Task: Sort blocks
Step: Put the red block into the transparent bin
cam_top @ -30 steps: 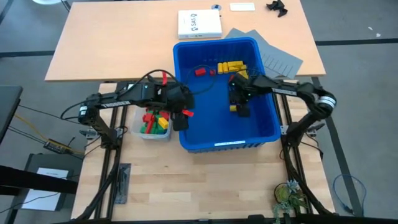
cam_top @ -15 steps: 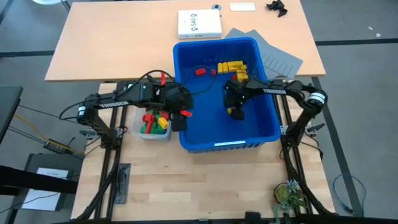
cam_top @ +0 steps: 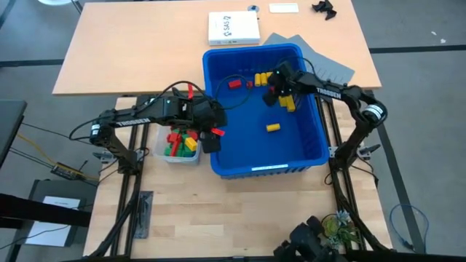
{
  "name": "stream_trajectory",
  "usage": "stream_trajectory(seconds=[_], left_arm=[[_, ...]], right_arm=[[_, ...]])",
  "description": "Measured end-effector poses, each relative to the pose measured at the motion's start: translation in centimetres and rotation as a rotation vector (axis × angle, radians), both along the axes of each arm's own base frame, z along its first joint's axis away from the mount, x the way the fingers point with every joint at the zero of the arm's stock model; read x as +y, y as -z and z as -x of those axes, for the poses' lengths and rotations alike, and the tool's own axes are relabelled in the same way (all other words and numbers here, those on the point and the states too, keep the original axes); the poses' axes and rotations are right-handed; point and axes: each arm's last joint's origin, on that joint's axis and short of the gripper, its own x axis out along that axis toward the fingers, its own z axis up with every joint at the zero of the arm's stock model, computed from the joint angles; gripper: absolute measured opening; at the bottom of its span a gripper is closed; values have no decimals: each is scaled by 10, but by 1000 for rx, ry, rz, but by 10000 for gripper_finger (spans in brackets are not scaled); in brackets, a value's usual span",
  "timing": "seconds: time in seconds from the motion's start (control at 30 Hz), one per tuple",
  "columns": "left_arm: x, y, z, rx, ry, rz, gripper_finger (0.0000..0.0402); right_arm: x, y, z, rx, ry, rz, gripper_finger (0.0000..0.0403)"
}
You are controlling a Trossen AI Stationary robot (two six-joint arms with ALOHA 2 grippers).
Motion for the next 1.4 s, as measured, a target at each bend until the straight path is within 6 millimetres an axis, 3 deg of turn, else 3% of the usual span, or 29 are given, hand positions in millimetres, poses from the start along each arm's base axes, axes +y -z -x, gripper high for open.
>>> stream_trajectory(seconds=[0.27,0.43,0.8,1.07,1.4], left_arm=[[0,0,0,-12,-15,9,229],[0,0,0,-12,-17,10,229],[0,-1,-1,-21,-14,7,229],[0,-1,-2,-30,-13,6,229],[0,-2,-2,-35,-12,6,229]], right_arm=[[-24,48,-13,-10,122,-33,228],[-28,63,-15,27,147,-44,228],[-28,56,-14,72,115,38,228],[-29,58,-14,106,211,87,227],[-39,53,-16,-7,333,168,227]])
